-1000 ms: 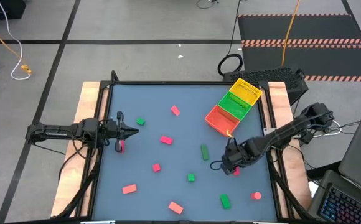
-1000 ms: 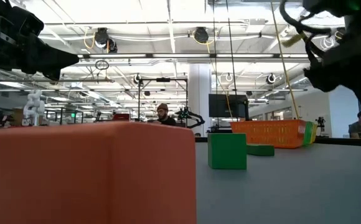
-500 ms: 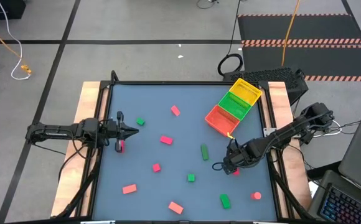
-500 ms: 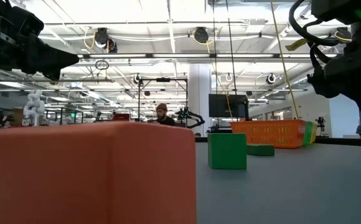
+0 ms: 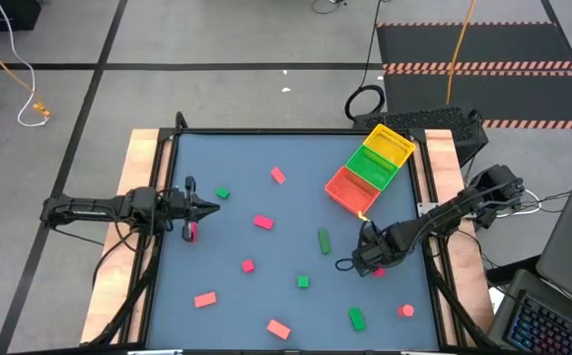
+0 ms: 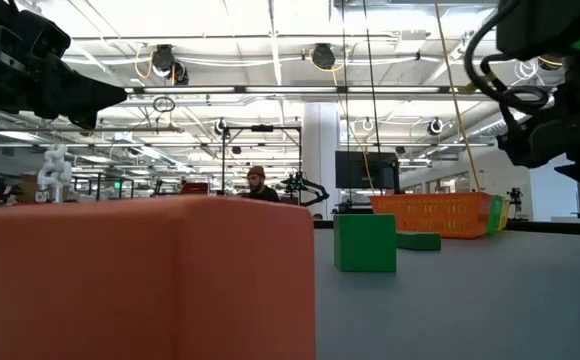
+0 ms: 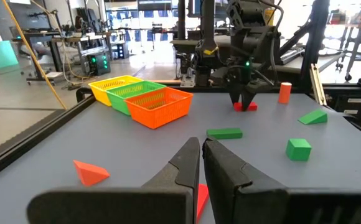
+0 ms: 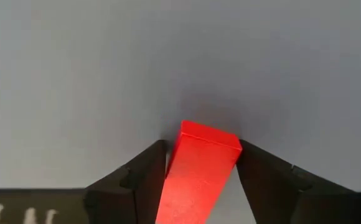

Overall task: Sort & place blocks by color
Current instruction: Put the red block into the yellow bin

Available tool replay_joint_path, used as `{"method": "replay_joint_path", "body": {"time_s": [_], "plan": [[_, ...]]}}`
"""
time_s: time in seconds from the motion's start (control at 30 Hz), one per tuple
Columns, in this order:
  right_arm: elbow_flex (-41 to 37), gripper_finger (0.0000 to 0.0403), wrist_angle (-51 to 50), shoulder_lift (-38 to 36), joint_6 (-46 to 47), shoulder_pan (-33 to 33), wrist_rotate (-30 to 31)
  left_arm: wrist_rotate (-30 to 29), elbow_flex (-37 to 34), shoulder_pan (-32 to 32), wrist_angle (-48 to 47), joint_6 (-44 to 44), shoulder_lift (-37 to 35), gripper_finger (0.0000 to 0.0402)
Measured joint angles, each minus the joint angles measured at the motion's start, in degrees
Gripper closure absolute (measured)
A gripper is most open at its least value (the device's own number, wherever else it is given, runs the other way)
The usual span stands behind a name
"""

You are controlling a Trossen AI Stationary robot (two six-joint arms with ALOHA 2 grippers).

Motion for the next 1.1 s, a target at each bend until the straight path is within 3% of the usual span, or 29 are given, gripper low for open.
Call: {"method": "replay_joint_path", "body": {"time_s": [0.17, 0.4, 0.5, 0.77, 1.1], "plan": [[0.0, 0.0237, -0.9, 0.7, -2.1, 0.0, -1.2, 0.0, 0.0, 0.0, 0.0, 0.0, 0.0, 0.0378], [-0.4, 0.0272, -2.1, -3.9, -4.4, 0.1, -2.6, 0.0, 0.0, 0.0, 0.0, 0.0, 0.0, 0.0378], [-0.4, 0.0274, -0.6, -6.9, -6.7, 0.0, 0.1, 0.0, 0.0, 0.0, 0.0, 0.0, 0.0, 0.0378], [-0.3, 0.0269, 3.2, -16.9, -14.7, -2.2, 15.2, 0.0, 0.0, 0.0, 0.0, 0.0, 0.0, 0.0378], [-0.3, 0.0269, 8.1, -25.3, -42.9, -11.3, 42.9, 0.0, 0.0, 0.0, 0.1, 0.0, 0.0, 0.0378]]}}
